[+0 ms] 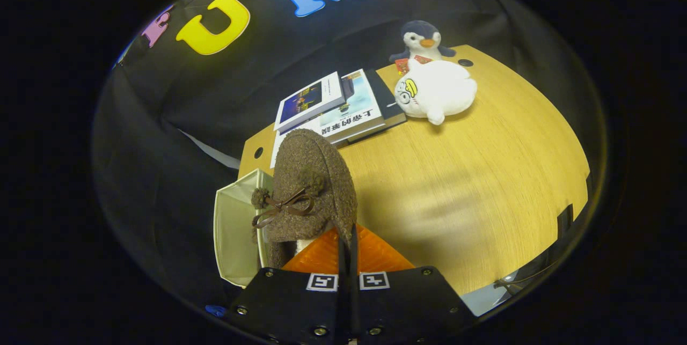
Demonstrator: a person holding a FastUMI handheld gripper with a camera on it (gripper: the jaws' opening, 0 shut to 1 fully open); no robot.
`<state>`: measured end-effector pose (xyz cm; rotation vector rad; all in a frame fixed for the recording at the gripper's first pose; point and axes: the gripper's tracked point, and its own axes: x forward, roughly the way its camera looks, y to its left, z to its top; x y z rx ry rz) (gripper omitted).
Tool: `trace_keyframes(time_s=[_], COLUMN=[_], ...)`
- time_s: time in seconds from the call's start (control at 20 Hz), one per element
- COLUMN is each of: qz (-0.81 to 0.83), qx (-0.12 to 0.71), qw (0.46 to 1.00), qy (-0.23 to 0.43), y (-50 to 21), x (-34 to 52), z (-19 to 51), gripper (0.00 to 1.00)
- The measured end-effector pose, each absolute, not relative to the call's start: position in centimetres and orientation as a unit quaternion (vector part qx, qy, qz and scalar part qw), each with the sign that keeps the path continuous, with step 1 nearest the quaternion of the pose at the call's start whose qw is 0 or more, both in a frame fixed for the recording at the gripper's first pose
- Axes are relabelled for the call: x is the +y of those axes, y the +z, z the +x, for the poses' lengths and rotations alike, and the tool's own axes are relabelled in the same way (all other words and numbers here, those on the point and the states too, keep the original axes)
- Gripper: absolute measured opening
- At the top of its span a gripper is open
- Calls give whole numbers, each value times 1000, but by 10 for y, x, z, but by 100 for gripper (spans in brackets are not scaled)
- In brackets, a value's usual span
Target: Open the storage box then place both shoes into the box .Put the left shoe in first, then the right shoe, with the right side of both shoes facing outward in a uniform manner.
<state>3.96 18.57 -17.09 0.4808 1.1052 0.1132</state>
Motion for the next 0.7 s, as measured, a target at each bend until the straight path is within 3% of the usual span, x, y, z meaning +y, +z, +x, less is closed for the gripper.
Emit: trace_keyframes(time_s=[0.7], qz=[223], qx=[508], qw=[824], qy=[112], y=[-153], x=[318], z=[49], gripper=[1])
